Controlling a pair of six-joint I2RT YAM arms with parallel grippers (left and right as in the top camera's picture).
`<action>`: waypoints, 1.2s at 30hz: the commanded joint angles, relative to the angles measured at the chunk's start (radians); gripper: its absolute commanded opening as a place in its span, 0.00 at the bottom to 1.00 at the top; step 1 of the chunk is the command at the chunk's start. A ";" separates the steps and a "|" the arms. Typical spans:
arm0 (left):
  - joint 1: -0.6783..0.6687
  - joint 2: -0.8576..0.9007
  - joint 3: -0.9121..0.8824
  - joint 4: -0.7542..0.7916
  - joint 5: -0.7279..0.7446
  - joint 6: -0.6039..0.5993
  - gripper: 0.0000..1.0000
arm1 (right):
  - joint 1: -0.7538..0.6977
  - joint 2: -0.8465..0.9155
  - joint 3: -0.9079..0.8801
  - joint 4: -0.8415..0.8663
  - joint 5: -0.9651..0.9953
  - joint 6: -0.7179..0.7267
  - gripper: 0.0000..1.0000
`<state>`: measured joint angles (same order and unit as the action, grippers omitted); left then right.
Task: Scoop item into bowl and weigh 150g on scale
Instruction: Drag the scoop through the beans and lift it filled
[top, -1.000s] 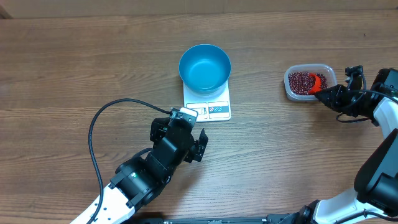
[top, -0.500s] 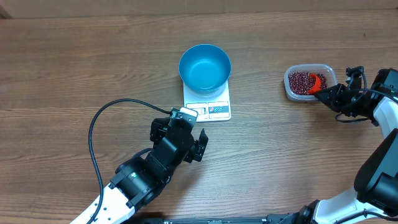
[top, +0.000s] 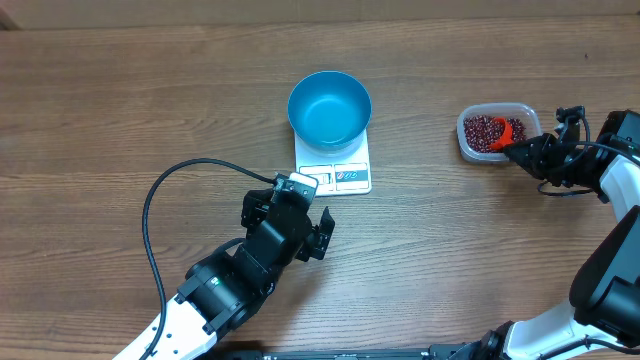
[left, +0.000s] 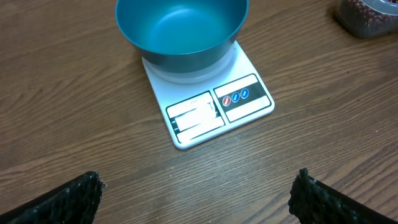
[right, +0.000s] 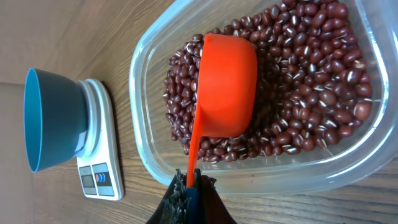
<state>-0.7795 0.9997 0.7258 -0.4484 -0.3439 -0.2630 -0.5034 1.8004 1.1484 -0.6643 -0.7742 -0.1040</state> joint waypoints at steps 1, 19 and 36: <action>-0.006 -0.005 -0.006 0.000 0.004 -0.014 1.00 | 0.000 0.008 0.009 0.009 -0.061 0.003 0.04; -0.006 -0.005 -0.006 0.000 0.004 -0.014 1.00 | -0.140 0.008 0.009 0.001 -0.275 0.003 0.04; -0.006 -0.005 -0.006 0.000 0.004 -0.014 1.00 | -0.141 0.008 0.009 0.002 -0.408 0.047 0.04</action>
<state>-0.7795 0.9997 0.7261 -0.4484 -0.3439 -0.2630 -0.6411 1.8004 1.1484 -0.6670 -1.1084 -0.0757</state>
